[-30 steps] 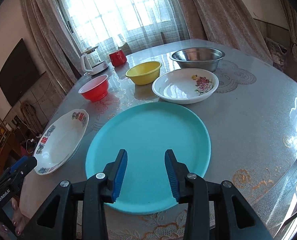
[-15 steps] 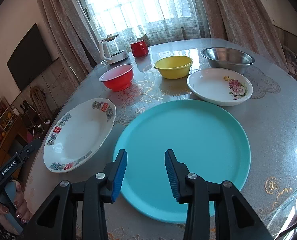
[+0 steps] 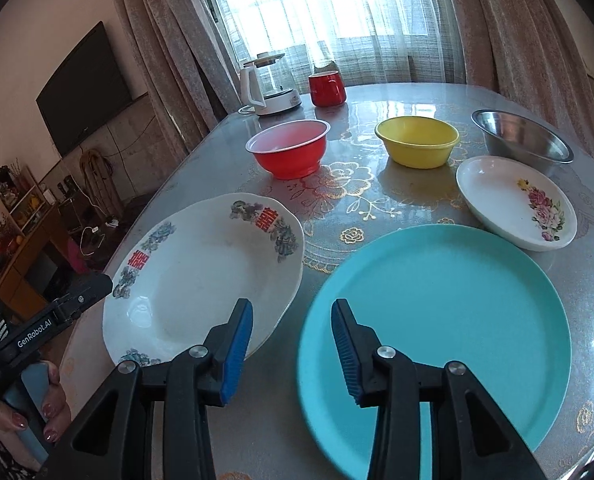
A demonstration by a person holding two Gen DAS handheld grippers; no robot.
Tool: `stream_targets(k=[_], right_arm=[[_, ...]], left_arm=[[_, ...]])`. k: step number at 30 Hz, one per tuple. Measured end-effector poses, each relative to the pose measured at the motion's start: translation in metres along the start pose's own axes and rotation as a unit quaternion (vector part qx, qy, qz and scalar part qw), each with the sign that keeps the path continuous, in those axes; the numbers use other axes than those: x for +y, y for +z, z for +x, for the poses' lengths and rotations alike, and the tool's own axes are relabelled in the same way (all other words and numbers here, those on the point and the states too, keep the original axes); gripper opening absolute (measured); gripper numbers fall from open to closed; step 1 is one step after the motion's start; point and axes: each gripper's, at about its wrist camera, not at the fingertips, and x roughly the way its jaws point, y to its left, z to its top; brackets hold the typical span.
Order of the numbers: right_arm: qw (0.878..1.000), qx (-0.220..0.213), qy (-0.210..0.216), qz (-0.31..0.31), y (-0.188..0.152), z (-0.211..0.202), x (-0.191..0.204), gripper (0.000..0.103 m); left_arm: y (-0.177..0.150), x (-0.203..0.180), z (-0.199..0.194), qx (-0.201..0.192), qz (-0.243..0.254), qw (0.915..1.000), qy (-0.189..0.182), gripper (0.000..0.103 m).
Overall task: Organize plates and bowls
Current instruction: 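Move both tools to the rim of the white red-character plate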
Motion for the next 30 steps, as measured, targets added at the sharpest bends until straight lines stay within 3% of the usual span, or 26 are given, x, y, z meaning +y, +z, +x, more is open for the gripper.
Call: stream_targets(k=[23,30], right_arm=[[0.998,0.035,0.035,0.03,0.016,0.053,0.002,0.045],[0.998,0.037,0.048,0.025,0.016,0.061,0.006,0.045]], left_arm=[[0.005,-0.016,0.029,0.016,0.019,0.9996,-0.011,0.085],[0.007,-0.015,0.042,0.039,-0.009,0.9986,-0.035,0.079]])
